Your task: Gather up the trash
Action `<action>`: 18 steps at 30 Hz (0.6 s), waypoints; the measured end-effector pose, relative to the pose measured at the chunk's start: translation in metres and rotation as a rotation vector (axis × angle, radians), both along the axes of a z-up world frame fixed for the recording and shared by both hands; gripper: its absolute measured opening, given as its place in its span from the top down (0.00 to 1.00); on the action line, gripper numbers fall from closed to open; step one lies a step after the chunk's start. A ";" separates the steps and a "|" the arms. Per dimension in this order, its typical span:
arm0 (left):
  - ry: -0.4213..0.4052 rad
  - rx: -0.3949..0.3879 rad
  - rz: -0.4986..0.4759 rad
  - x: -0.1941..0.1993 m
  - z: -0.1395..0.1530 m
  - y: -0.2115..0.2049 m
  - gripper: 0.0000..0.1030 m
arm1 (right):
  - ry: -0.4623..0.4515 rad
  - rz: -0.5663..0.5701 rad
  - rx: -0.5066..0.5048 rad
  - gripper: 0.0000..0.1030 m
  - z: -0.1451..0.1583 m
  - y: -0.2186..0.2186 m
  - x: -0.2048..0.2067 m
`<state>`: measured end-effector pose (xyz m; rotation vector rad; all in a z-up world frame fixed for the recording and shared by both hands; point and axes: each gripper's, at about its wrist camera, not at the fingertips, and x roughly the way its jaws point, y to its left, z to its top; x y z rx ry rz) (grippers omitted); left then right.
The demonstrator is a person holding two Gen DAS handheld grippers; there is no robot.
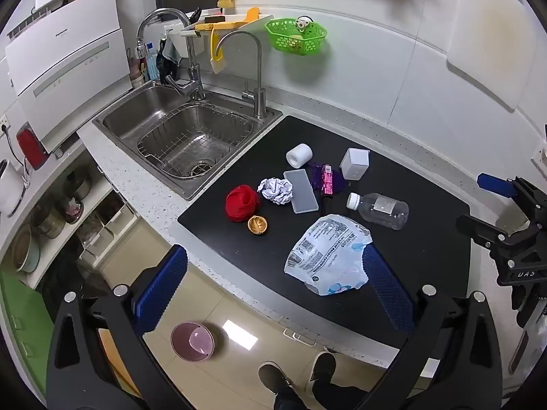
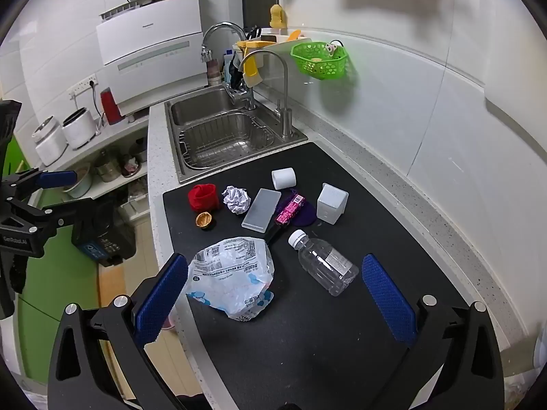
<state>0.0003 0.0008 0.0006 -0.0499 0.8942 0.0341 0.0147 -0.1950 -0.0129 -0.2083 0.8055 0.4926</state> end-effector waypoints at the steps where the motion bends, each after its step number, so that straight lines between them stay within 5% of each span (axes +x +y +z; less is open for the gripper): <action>1: 0.005 0.022 -0.006 0.000 0.000 -0.003 0.03 | 0.003 0.000 0.001 0.05 0.000 0.000 0.000; 18: 0.003 0.008 -0.004 0.000 -0.002 0.001 0.03 | 0.006 0.000 0.008 0.05 0.001 -0.002 0.000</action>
